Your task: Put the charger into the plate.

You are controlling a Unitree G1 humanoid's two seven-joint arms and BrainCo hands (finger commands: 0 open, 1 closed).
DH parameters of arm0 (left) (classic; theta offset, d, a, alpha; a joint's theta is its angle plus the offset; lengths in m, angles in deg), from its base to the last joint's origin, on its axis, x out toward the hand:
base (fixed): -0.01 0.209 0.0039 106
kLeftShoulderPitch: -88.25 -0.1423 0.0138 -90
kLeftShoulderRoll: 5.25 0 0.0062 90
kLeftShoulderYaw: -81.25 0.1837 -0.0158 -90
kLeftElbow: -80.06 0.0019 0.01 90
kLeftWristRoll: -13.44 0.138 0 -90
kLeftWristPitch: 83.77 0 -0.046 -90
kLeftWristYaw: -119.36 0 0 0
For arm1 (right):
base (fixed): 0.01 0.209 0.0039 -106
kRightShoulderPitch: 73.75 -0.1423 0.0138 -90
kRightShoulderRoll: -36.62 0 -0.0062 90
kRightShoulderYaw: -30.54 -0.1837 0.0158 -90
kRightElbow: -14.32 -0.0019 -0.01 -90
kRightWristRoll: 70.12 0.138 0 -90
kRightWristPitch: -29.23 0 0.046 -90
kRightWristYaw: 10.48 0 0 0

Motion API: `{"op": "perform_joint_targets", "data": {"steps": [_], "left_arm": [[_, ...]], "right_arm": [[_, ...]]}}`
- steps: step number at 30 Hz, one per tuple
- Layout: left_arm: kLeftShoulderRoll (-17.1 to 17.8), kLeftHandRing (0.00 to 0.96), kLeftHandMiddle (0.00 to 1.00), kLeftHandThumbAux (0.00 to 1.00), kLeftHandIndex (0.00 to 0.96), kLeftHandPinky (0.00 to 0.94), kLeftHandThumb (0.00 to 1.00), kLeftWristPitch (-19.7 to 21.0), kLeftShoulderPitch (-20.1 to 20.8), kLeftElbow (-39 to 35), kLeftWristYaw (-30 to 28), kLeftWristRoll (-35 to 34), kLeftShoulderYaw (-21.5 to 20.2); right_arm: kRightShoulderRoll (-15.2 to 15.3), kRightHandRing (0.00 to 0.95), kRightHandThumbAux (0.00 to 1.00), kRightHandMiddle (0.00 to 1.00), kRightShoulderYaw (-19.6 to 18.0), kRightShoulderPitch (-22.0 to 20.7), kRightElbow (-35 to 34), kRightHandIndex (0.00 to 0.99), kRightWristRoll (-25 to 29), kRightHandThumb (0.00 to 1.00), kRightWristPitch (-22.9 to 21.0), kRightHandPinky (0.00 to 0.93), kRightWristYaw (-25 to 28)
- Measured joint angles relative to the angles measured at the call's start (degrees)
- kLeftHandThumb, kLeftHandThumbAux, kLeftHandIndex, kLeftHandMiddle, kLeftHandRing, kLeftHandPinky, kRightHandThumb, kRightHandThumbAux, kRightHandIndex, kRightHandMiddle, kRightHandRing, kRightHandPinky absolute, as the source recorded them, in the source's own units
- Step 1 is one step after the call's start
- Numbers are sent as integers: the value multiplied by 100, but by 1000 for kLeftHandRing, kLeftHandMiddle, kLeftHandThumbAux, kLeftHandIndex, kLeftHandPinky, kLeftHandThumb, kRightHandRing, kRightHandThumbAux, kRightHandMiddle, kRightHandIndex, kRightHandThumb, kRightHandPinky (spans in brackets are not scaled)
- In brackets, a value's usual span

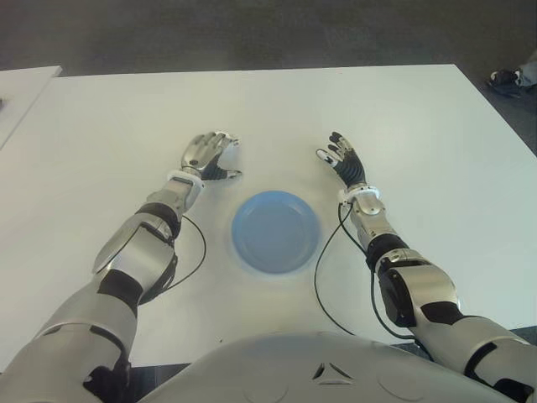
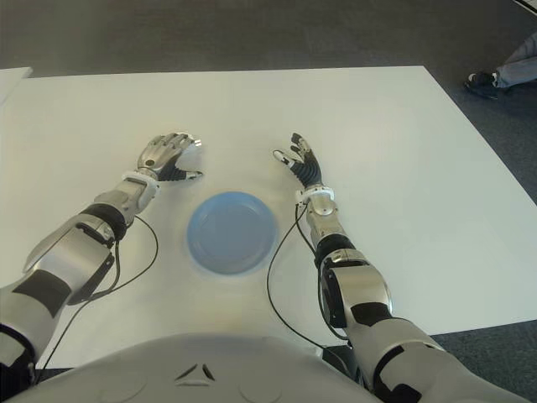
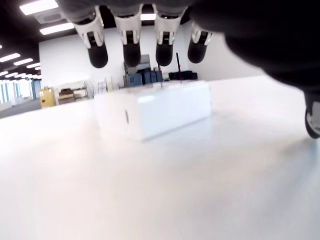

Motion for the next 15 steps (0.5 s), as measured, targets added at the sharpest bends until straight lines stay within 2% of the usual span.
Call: {"op": "perform_joint_targets", "data": {"steps": [7,15], "left_arm": [[-182,0,0,324,0,0,159,161,126,15,-542,-402,-134],[-267,0,0,348,0,0,138,305,219,17,-872,-592,-148]], "right_arm": [[2,97,567,111,16,9,-10,39,-18,29,0,94,10],[7,101,563,119,20,30,-31,44,-20,24,0,89,41]]}}
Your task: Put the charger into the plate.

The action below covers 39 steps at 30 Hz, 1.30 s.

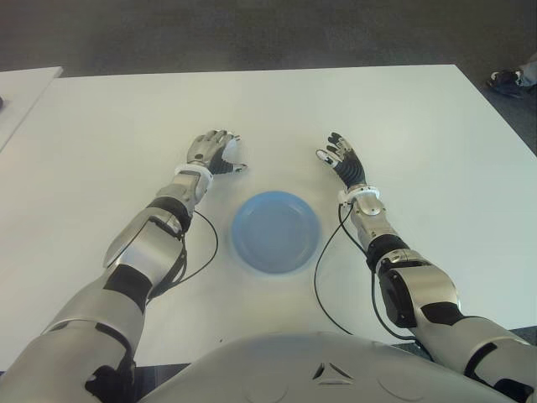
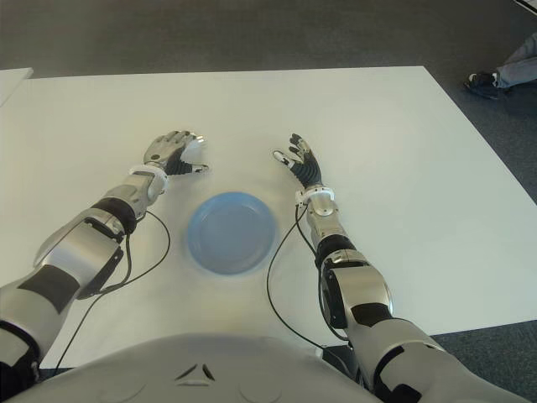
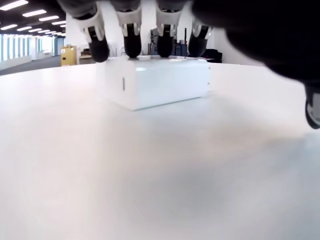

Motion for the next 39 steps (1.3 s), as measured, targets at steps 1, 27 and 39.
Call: {"op": "perform_joint_targets", "data": {"steps": [1,27,39], "left_arm": [[-15,0,0,348,0,0,137,25,9,0,-35,-31,-6],[136,0,0,389,0,17,49,-161,7,-170,-816,-697,-426],[1177,0,0,398,0,2,5,-1664,-101,-412,-1405,-494,133]], "right_arm": [[1,102,563,120,0,5,-6,45,0,23,0,88,0],[-40,129,568,159,1,176,-230,45,1,0,4,71,42],[-44,128,552,163,-12,188,-257,37,5,0,3,51,51]]}}
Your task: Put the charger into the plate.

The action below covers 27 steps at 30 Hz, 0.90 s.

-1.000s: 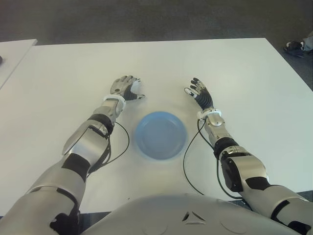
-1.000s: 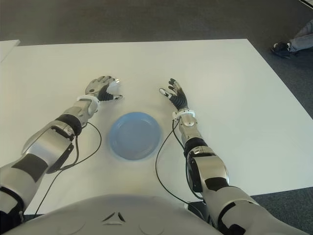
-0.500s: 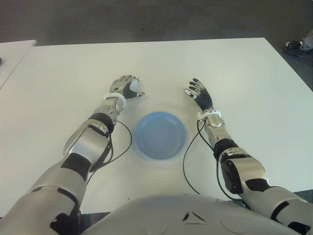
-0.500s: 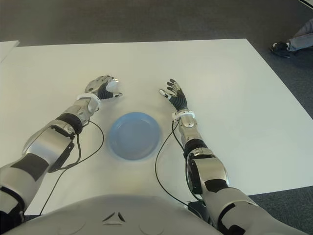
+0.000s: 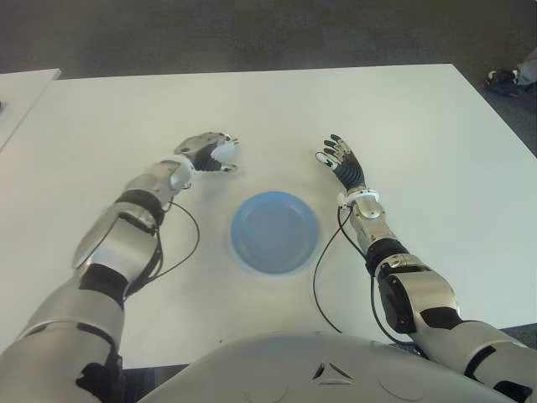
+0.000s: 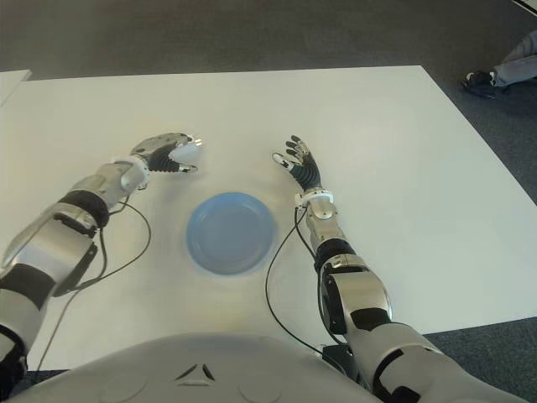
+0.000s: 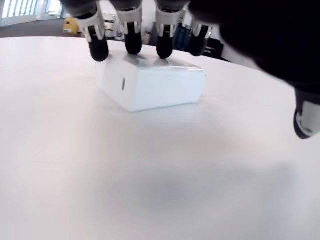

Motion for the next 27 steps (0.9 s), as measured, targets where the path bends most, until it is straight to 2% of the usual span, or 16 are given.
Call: {"op": "perform_joint_targets", "data": {"steps": [6,9,15,27], "left_arm": [[767,0,0,424,0,0,0,-956,-178,-466,-111,130,234],[1041,0,0,438,0,0,0,-1194,-289,-699,-172,127,256],[1401,0,0,451,0,0,0,-1387,-617,-1236,-218,86,165],[1709,0,0,441,0,0,0,-1448,-1325,-2411,-218,67,-16]], "right_arm": [[8,131,549,165,-4,0,-4,34,0,0,0,59,-1],[38,132,546,165,-9,7,-3,32,0,0,0,56,-4],[66,132,539,163,-14,10,-3,26,1,0,-1,53,-14],[75,132,538,162,1,8,3,25,-3,0,-1,56,-14]]}}
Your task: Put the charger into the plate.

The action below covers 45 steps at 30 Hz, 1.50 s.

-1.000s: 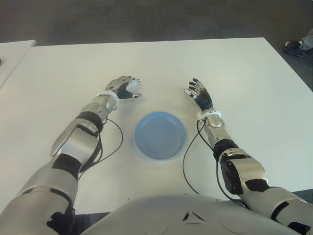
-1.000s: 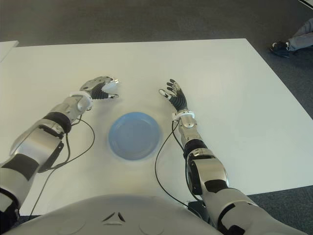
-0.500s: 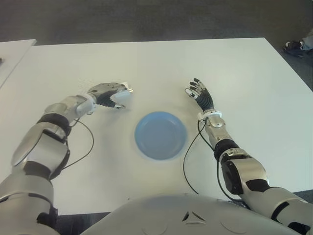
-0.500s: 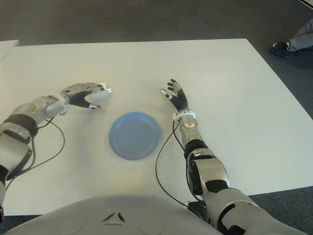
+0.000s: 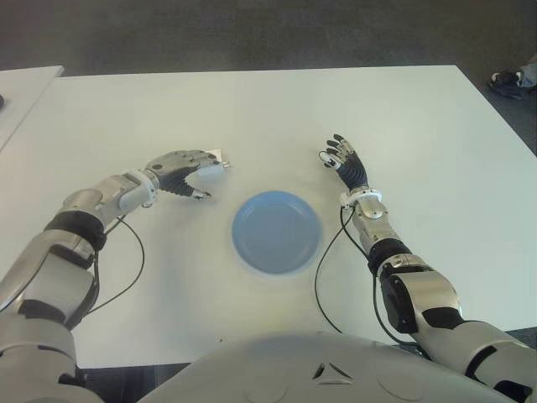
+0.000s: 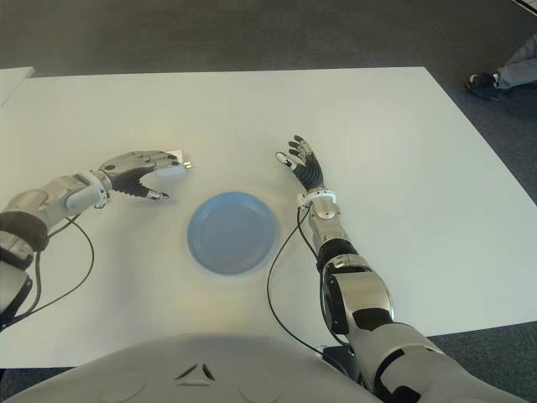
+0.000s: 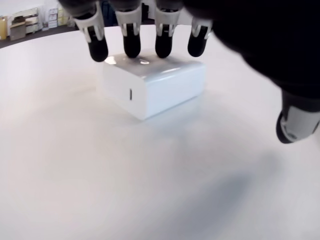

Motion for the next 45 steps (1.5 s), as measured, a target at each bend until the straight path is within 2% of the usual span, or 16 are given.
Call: {"op": "perform_joint_targets", "data": {"steps": [18,38,41,45], "left_arm": [[289,0,0,409,0,0,0,209,-990,-1396,-89,-44,-432],[439,0,0,467,0,0,0,469,-1982,-2729,-409,-210,-1058],[447,0,0,473,0,0,0,517,-2119,-2901,-389,-152,-1169],[439,0,6,479,0,0,0,563,-2254,-3058,31,90,-1335]], "right_arm": [[13,135,533,166,12,-4,14,26,-3,0,0,53,2],[5,148,541,176,20,-32,49,31,-11,0,0,76,-47],[9,151,545,178,21,-33,53,33,-17,0,0,82,-57],[16,158,552,184,21,-35,58,36,-24,0,0,86,-73]]}}
